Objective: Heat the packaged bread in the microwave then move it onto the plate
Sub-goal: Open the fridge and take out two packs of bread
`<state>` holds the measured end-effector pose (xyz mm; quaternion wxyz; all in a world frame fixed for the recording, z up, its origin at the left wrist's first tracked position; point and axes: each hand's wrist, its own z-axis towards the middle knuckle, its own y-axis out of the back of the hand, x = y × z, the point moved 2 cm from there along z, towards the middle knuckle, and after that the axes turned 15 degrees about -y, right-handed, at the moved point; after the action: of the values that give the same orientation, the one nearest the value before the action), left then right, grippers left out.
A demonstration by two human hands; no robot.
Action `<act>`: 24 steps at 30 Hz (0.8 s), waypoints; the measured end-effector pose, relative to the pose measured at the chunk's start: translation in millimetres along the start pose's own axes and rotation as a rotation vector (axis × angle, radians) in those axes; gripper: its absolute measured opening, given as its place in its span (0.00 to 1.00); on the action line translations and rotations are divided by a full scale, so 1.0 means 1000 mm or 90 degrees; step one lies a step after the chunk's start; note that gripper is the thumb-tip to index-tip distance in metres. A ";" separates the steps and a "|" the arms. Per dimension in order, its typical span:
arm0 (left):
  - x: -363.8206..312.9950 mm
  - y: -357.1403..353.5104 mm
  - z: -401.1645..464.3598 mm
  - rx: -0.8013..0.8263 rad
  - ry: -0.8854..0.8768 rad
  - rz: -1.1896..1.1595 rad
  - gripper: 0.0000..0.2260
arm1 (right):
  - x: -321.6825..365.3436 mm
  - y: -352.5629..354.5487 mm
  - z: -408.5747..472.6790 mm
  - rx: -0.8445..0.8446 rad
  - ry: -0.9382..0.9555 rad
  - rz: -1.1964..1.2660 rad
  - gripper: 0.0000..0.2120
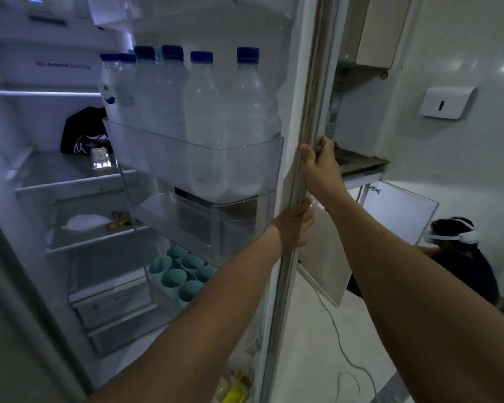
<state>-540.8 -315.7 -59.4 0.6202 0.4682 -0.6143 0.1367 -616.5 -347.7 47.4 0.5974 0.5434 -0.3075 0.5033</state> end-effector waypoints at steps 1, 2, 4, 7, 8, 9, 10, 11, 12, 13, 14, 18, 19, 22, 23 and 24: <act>-0.002 -0.004 -0.002 -0.044 -0.027 -0.031 0.03 | 0.001 0.001 0.000 0.013 0.004 -0.008 0.23; -0.008 -0.004 -0.003 -0.078 -0.037 -0.069 0.03 | 0.001 0.004 0.002 0.022 0.007 -0.024 0.23; -0.029 -0.006 -0.012 -0.052 -0.050 -0.141 0.09 | 0.001 0.007 -0.001 0.013 0.010 -0.047 0.24; -0.067 -0.005 -0.043 -0.062 0.057 -0.238 0.25 | 0.002 0.006 -0.017 -0.122 0.032 0.014 0.31; -0.072 -0.002 -0.058 -0.114 0.060 -0.300 0.26 | 0.007 0.004 -0.029 -0.161 0.056 0.047 0.31; -0.072 0.006 -0.077 -0.200 0.078 -0.343 0.26 | 0.016 0.000 -0.042 -0.195 0.103 0.076 0.30; -0.065 0.009 -0.103 -0.283 0.120 -0.370 0.24 | 0.030 -0.010 -0.056 -0.219 0.162 0.104 0.28; -0.056 0.012 -0.130 -0.342 0.167 -0.375 0.21 | 0.042 -0.017 -0.070 -0.242 0.222 0.129 0.26; -0.049 0.008 -0.152 -0.391 0.212 -0.380 0.19 | 0.057 -0.025 -0.082 -0.261 0.274 0.150 0.23; -0.042 0.006 -0.174 -0.416 0.242 -0.389 0.16 | 0.072 -0.033 -0.094 -0.270 0.326 0.164 0.21; -0.036 0.004 -0.202 -0.435 0.264 -0.383 0.15 | 0.089 -0.049 -0.105 -0.271 0.364 0.173 0.20; -0.013 -0.018 -0.301 -0.418 0.313 -0.332 0.14 | 0.148 -0.118 -0.138 -0.251 0.534 0.199 0.16; -0.007 -0.028 -0.324 -0.391 0.335 -0.329 0.14 | 0.160 -0.138 -0.144 -0.238 0.571 0.209 0.15; 0.008 -0.070 -0.395 -0.300 0.447 -0.334 0.18 | 0.188 -0.210 -0.152 -0.165 0.570 0.216 0.12; 0.013 -0.083 -0.416 -0.264 0.488 -0.339 0.20 | 0.192 -0.233 -0.153 -0.135 0.552 0.215 0.11; 0.016 -0.093 -0.436 -0.231 0.537 -0.351 0.21 | 0.194 -0.256 -0.154 -0.104 0.524 0.207 0.11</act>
<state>-191.3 -44.9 0.8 0.8971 0.4021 -0.1796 0.0363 -346.0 -123.4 104.0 0.6239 0.1935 -0.1648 0.7390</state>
